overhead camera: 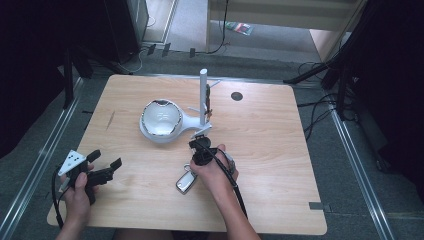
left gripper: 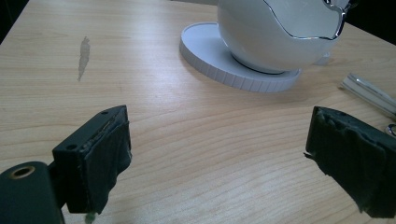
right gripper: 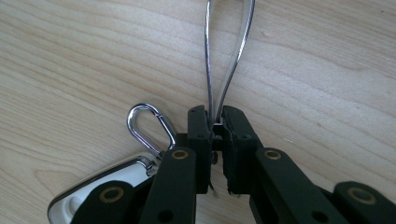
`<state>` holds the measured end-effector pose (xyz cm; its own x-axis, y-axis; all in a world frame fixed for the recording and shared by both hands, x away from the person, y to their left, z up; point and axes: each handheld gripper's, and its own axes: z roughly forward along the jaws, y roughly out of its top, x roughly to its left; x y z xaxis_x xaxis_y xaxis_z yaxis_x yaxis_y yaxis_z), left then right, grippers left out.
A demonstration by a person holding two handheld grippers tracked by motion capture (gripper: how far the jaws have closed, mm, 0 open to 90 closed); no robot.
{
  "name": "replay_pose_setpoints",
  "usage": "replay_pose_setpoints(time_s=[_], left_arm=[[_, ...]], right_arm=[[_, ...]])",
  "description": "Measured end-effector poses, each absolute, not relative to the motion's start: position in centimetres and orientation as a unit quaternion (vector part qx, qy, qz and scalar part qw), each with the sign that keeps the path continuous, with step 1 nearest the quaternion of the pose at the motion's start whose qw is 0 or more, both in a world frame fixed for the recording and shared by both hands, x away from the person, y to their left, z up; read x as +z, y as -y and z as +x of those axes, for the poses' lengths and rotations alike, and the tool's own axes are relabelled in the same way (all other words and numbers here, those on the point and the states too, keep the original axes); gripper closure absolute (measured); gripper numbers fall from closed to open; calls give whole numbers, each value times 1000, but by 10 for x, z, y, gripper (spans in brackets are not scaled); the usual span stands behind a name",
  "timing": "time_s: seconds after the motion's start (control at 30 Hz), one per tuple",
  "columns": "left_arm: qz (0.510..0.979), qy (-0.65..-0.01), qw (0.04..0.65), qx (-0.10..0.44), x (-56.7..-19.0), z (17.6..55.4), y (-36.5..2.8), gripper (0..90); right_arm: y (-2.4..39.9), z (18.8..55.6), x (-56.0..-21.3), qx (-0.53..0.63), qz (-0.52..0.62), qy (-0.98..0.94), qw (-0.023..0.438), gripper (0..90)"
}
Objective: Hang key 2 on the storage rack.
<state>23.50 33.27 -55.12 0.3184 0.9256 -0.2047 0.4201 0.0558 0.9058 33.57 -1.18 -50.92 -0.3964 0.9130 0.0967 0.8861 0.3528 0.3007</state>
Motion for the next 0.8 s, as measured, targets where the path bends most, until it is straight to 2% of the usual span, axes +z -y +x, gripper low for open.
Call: replay_pose_setpoints(time_s=[0.5, 0.8], left_arm=[[640, -526, 500, 253, -551, 235, -333, 73], [641, -525, 499, 254, -551, 235, -333, 73]], right_arm=[[29, 310, -473, 272, 530, -798, 89, 837], [33, 303, -456, 321, 517, -782, 134, 837]])
